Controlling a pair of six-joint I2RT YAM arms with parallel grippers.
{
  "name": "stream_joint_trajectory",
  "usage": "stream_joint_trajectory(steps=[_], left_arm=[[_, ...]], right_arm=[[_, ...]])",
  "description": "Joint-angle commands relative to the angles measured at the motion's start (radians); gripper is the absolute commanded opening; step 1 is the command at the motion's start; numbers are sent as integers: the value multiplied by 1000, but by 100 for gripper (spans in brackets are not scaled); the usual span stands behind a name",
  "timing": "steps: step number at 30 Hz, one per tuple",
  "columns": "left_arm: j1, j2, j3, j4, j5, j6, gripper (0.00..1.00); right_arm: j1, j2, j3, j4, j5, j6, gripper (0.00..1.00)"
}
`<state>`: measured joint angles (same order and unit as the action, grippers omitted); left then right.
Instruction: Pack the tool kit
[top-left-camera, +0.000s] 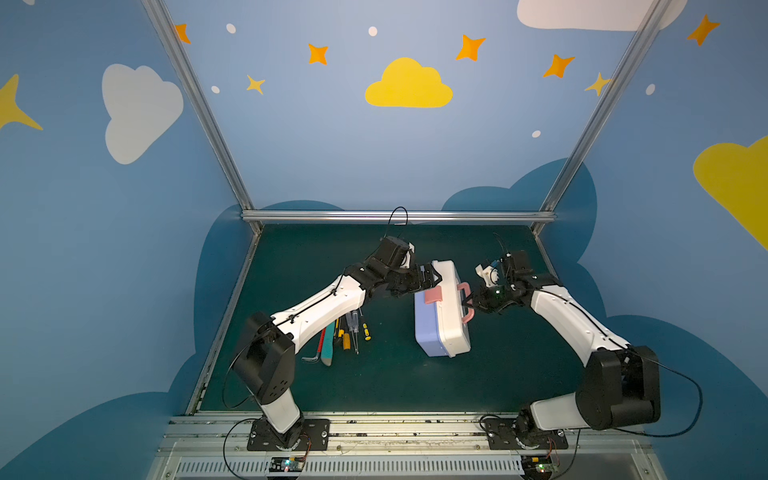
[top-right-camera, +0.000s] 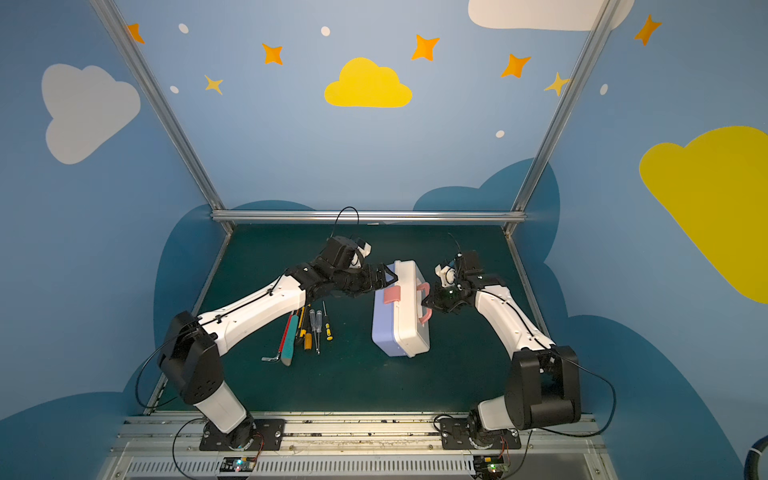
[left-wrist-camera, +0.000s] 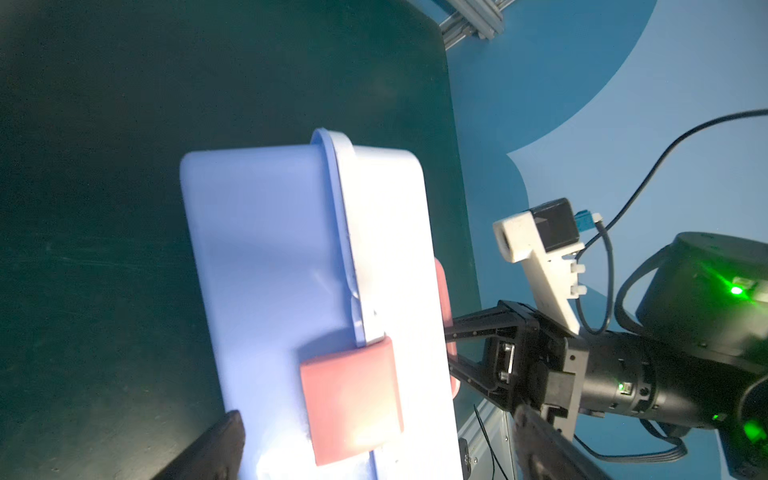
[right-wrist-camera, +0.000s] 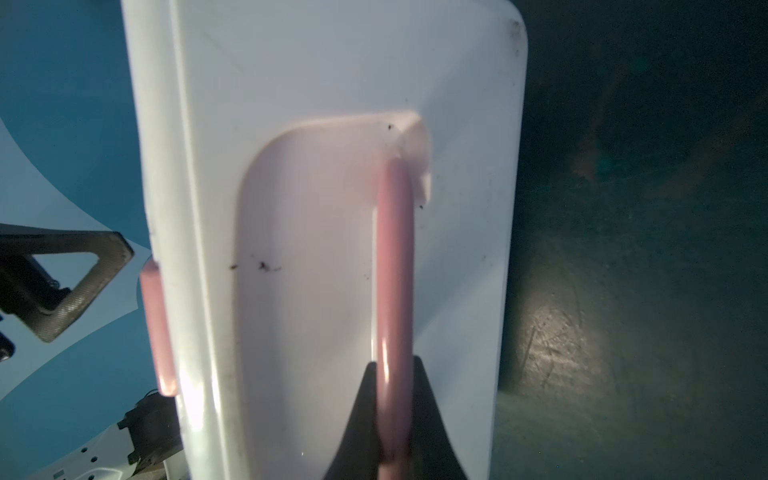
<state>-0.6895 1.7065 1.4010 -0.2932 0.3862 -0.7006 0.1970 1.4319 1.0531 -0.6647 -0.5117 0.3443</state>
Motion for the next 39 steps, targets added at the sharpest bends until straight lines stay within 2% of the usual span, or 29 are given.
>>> stream_joint_trajectory(steps=[1, 18, 26, 39], left_arm=[[-11, 26, -3, -29, 22, -2, 100], [-17, 60, -108, 177, 89, -16, 99], [-23, 63, -189, 358, 189, -36, 100], [-80, 85, -184, 472, 350, -23, 100]], right_arm=[[15, -2, 10, 28, -1, 15, 0], [56, 39, 12, 43, 10, 16, 0], [72, 48, 8, 57, 6, 21, 0], [86, 49, 33, 49, 38, 18, 0]])
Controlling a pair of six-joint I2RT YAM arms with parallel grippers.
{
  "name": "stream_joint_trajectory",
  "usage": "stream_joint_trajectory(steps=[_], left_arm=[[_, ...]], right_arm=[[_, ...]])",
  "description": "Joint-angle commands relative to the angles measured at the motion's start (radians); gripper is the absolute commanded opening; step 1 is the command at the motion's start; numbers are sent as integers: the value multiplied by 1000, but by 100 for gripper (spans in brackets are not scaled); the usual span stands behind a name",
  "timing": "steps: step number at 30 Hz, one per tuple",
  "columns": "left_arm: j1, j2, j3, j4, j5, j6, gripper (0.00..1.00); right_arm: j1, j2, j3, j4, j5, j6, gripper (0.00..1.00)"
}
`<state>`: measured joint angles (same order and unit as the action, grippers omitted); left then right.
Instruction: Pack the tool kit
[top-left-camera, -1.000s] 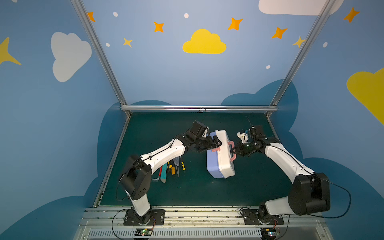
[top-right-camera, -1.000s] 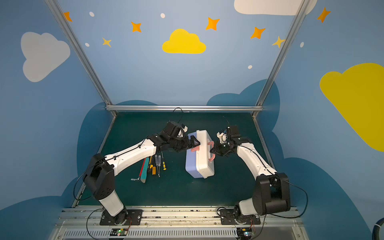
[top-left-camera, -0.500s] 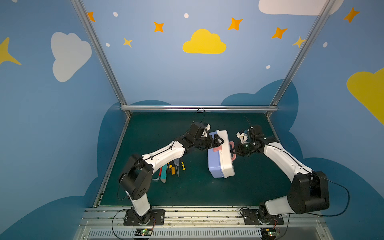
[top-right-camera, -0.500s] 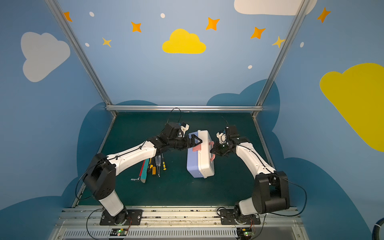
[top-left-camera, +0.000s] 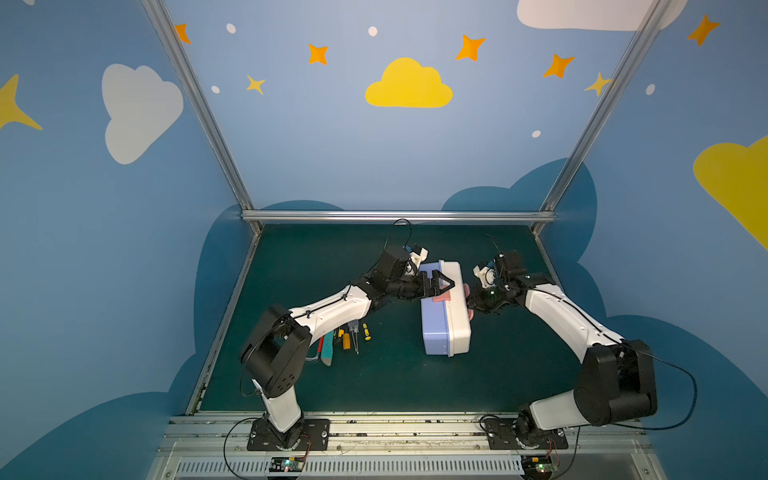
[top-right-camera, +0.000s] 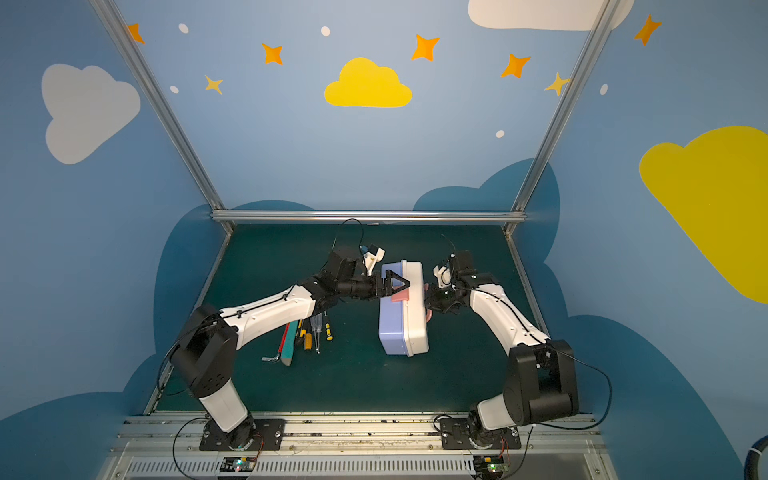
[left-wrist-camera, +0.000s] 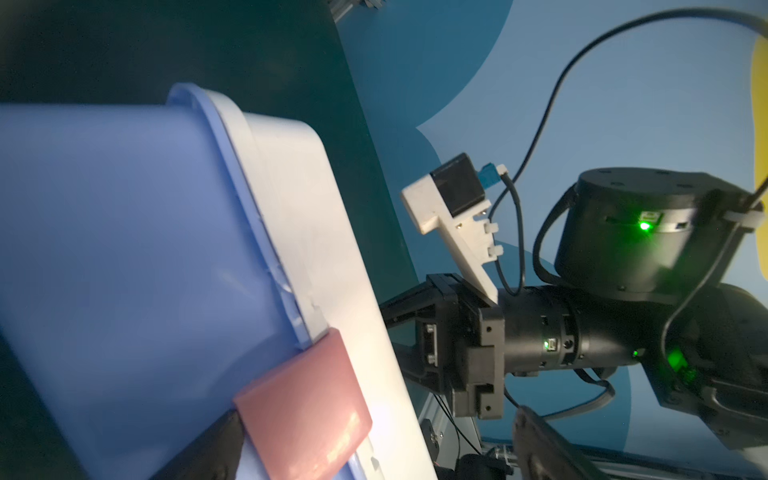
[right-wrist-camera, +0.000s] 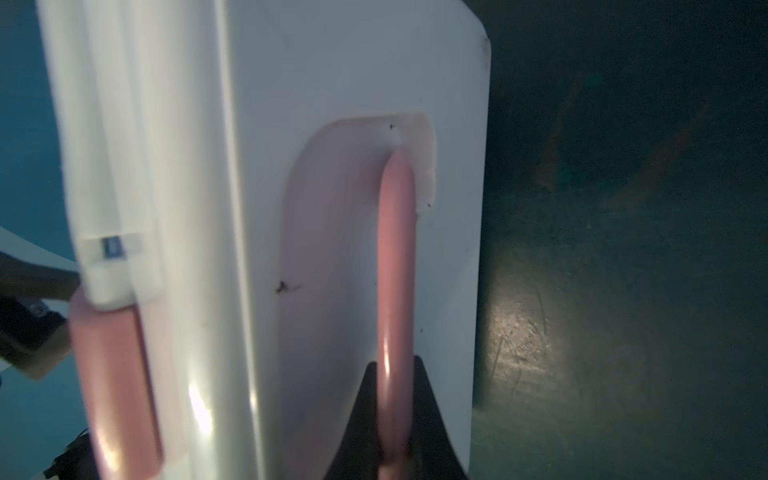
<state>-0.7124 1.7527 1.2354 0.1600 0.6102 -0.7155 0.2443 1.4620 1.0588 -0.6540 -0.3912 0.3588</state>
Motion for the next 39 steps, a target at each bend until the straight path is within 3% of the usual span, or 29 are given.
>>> stream_joint_trajectory(steps=[1, 5, 10, 17, 25, 30, 39], left_arm=[[-59, 36, -21, 28, 130, -10, 100], [-59, 17, -39, 76, 148, -23, 100], [-32, -35, -38, -23, 77, 33, 100], [141, -203, -87, -222, -73, 180, 100], [256, -365, -237, -270, -181, 257, 100], [267, -393, -324, -265, -219, 253, 100], [266, -406, -412, -256, -250, 227, 99]], right_arm=[[39, 21, 29, 38, -81, 4, 0], [43, 26, 48, 26, -65, -1, 0], [43, 3, 69, 0, -50, -6, 0], [60, -76, 131, -39, -35, 9, 0], [172, -140, 129, 46, 16, 78, 0], [227, -73, 99, 151, -3, 138, 0], [282, 93, 214, 14, 119, 116, 0]])
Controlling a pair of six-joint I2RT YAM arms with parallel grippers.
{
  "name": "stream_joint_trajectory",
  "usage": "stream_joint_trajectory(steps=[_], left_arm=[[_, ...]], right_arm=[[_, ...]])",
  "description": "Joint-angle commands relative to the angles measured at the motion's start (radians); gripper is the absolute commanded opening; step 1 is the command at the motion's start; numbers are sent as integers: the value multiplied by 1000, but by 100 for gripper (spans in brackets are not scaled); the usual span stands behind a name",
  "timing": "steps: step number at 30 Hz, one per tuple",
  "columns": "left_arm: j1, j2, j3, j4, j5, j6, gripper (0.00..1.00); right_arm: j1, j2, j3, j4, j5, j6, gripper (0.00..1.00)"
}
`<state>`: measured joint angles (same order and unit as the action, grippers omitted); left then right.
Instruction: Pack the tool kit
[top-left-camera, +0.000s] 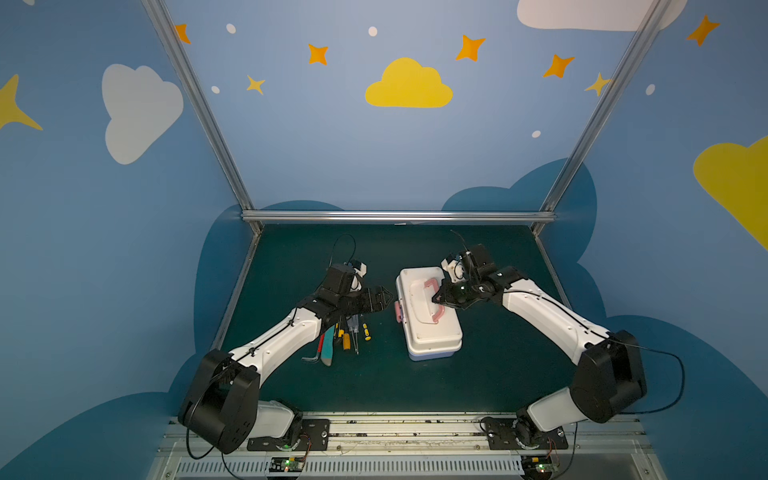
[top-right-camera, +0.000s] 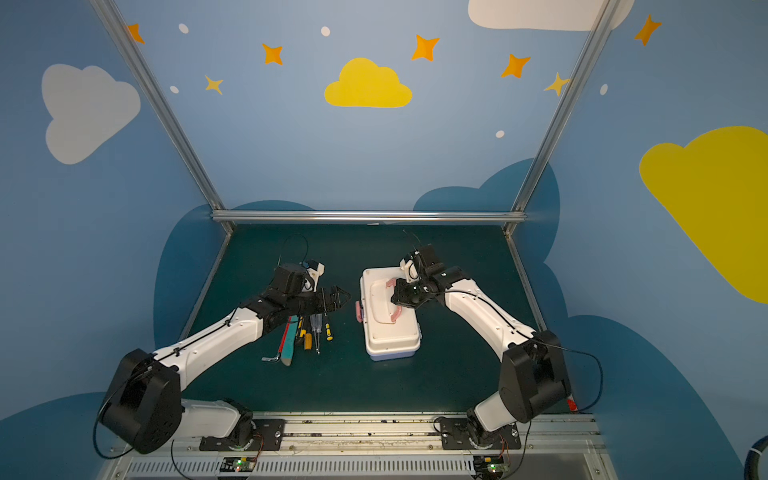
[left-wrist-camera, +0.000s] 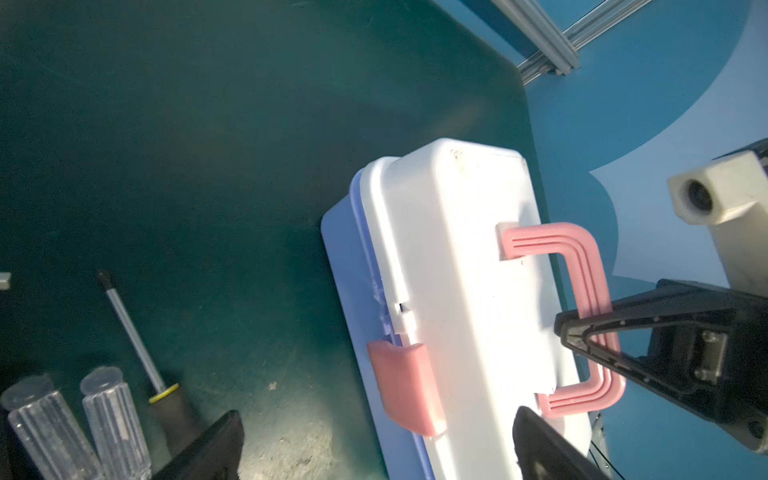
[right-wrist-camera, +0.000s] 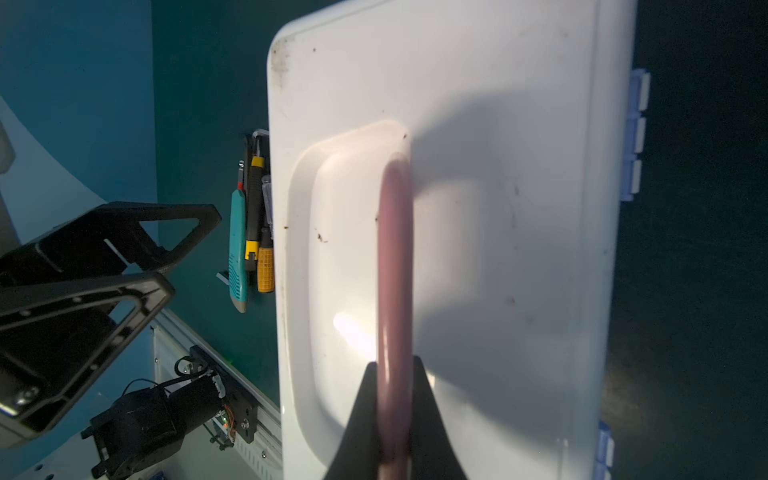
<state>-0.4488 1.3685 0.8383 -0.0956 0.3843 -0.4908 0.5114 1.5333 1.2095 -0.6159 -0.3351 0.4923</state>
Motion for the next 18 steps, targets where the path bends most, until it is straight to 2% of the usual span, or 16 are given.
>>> stream_joint_trajectory(steps=[1, 7, 11, 13, 18], left_arm=[[2, -25, -24, 3, -25, 2, 99], [1, -29, -53, 12, -43, -2, 99], [2, 0, -59, 20, -51, 5, 99], [2, 21, -57, 23, -58, 9, 98], [1, 88, -32, 37, -65, 10, 95]], right_arm=[[23, 38, 72, -29, 65, -23, 0], [45, 109, 165, -108, 74, -25, 0], [29, 87, 191, -102, 10, -19, 0], [1, 63, 182, -81, -56, -6, 0], [-123, 8, 78, 64, -350, 34, 0]])
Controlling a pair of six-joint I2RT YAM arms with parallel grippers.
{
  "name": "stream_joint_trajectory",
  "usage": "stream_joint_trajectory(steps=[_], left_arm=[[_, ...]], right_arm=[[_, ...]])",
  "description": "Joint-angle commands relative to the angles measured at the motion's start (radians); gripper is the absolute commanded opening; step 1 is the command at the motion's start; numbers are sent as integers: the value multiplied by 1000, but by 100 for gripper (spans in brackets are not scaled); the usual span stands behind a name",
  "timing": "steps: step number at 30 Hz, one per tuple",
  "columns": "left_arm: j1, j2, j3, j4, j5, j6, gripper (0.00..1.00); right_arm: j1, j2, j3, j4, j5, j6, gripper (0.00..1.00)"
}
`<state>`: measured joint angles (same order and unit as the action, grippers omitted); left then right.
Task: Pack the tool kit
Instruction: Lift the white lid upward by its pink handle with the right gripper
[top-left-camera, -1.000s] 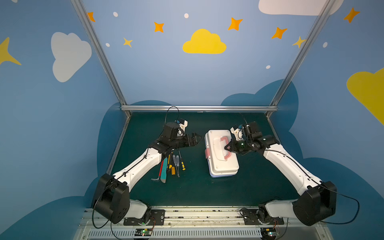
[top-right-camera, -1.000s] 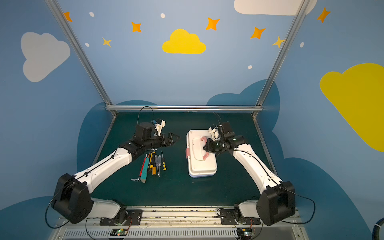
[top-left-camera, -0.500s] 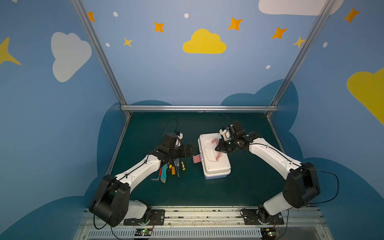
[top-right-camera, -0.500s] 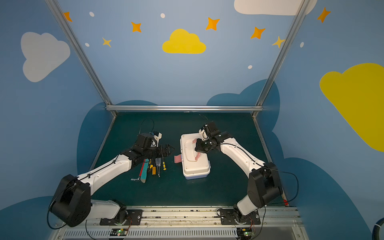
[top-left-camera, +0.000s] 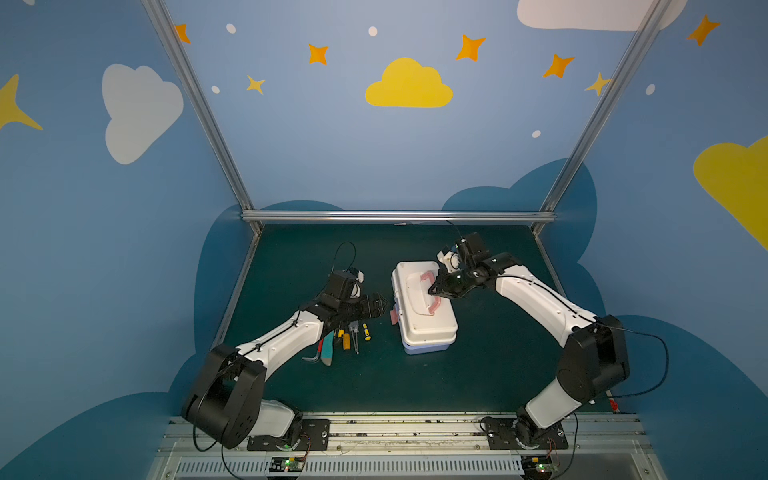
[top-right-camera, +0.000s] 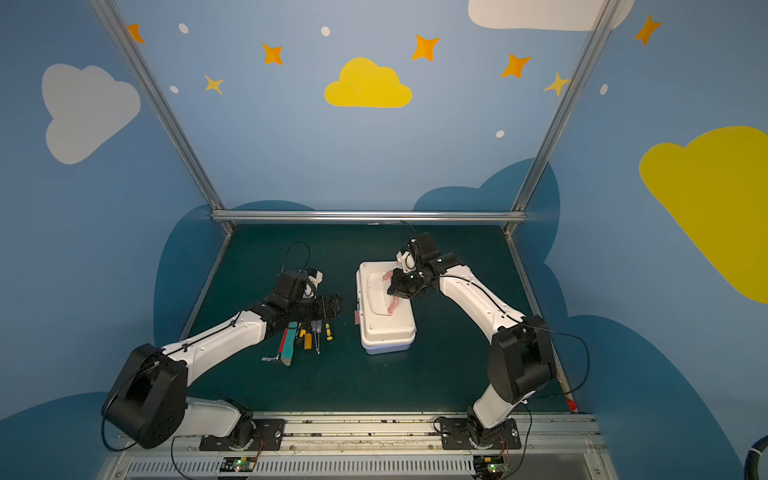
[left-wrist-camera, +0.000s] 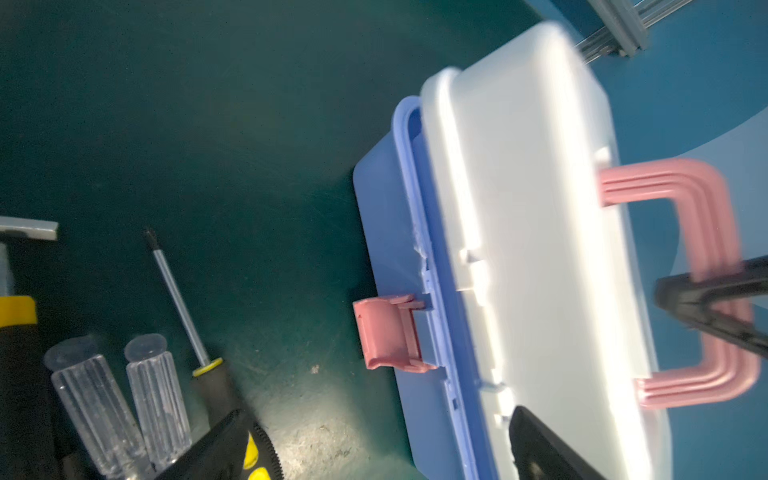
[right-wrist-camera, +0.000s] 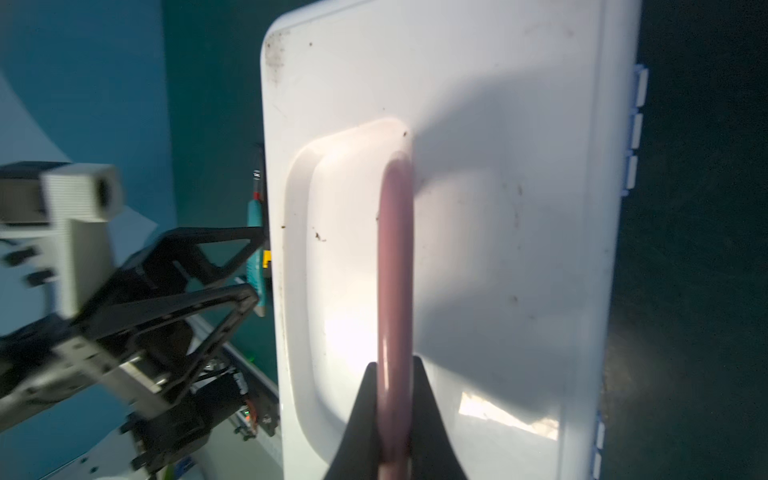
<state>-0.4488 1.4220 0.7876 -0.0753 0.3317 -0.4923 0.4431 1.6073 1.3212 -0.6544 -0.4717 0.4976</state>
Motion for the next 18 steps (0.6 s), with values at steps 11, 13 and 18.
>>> stream_joint_trajectory(steps=[11, 13, 18], left_arm=[[-27, 149, 104, 61, 59, 14, 83], [-41, 163, 114, 60, 58, 16, 82], [-60, 208, 135, 47, 54, 19, 79]], right_arm=[[-200, -115, -166, 209, -486, 49, 0], [-218, -128, -188, 239, -510, 67, 0], [-241, -159, -206, 240, -502, 64, 0]])
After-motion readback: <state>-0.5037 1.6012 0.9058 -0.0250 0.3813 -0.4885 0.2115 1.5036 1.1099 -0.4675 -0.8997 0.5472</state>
